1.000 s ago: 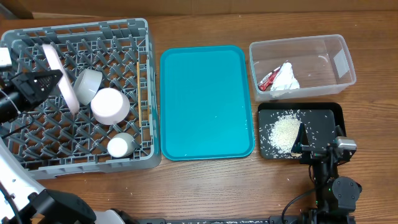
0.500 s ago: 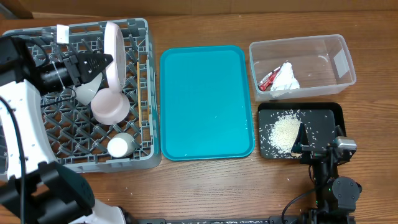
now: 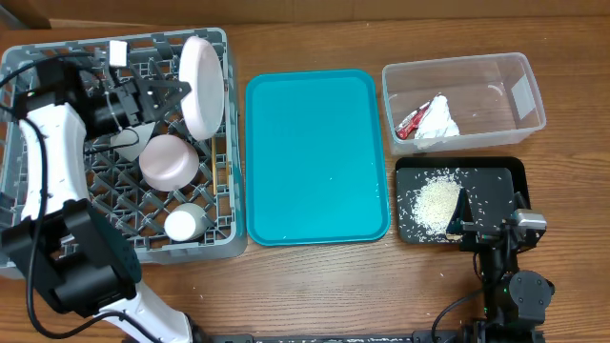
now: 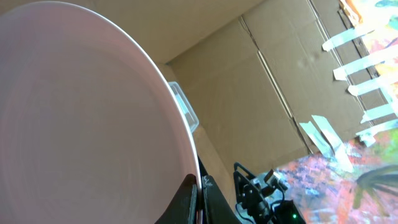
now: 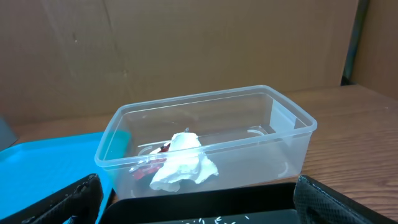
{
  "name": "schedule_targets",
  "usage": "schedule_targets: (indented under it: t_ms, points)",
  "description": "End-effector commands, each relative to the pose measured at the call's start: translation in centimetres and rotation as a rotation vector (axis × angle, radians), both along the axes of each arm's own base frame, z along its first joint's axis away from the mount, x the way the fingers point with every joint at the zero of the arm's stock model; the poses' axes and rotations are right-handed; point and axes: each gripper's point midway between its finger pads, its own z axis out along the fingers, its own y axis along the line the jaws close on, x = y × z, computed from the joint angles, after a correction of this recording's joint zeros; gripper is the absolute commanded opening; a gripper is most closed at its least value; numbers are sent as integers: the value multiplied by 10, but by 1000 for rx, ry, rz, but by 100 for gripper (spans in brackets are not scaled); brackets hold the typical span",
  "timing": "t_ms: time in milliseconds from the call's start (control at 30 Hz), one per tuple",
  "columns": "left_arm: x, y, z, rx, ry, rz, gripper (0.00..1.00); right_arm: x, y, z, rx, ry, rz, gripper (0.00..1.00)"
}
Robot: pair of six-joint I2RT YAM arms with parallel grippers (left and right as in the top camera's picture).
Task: Sort waste into correct bins and load items into the dishwasher
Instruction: 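Stand the large plate upright in the rack slots and release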
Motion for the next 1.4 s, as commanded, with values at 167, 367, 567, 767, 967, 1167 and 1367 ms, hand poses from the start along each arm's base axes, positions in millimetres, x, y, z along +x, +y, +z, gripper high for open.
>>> schedule_targets:
  t_ms: [167,367,567,767,967,1167,1367]
  points:
    - [3,3,-15,97,6,13,4,0,-1,-1,-1,-4,-6,100]
    - [4,5,-25,150,25,21,4,0,-1,-1,-1,-4,-6,100]
    - [4,4,-20,125,6,16,4,0,-1,-1,-1,-4,-6,100]
    - [4,0,-16,93,-2,2,5,0,-1,-1,-1,-4,-6,100]
    - [4,-3,-2,21,-40,-11,4,0,-1,-2,-1,-4,-6,100]
    - [7,-1,-11,61,-40,-5,4,0,-1,-1,-1,-4,-6,100]
    - [12,-3,-15,50,-55,-17,4,0,-1,-1,-1,-4,-6,100]
